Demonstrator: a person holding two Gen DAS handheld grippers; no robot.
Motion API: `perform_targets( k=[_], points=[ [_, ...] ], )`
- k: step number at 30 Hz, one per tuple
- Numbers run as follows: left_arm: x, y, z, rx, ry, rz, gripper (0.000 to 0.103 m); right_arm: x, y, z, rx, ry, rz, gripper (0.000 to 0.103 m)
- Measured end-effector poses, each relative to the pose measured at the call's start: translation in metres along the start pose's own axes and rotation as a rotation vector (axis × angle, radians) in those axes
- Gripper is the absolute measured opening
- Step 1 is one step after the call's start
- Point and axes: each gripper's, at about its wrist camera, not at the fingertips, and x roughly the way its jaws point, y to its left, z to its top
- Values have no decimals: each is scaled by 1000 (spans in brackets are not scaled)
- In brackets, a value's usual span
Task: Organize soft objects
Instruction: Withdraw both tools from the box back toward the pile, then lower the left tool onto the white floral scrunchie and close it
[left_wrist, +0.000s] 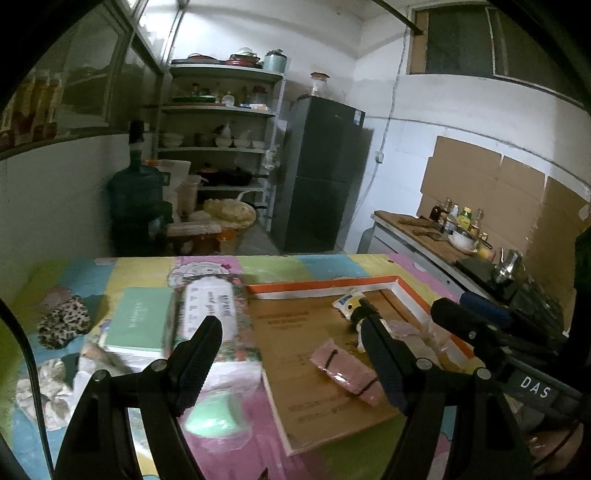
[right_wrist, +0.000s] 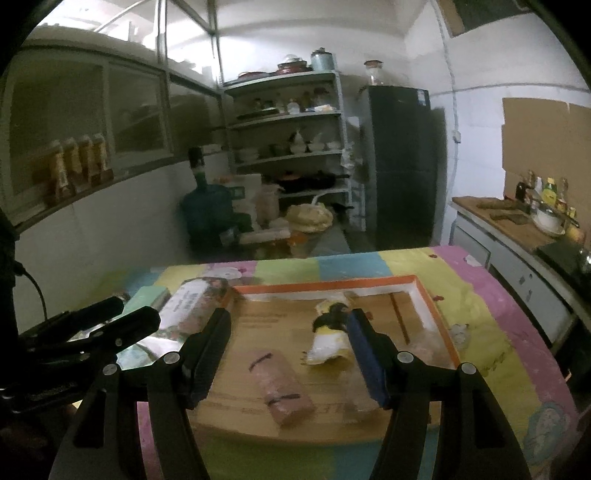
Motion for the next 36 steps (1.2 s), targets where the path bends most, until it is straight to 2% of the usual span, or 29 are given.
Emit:
perform_targets(
  k=[17, 36],
  points=[
    [-44, 59, -9, -52, -44, 88, 77, 3, 71, -1, -64, -3, 89, 67],
    [-83, 157, -28, -175, -80, 209, 77, 20, 161, -19, -157, 55, 201, 67]
  ],
)
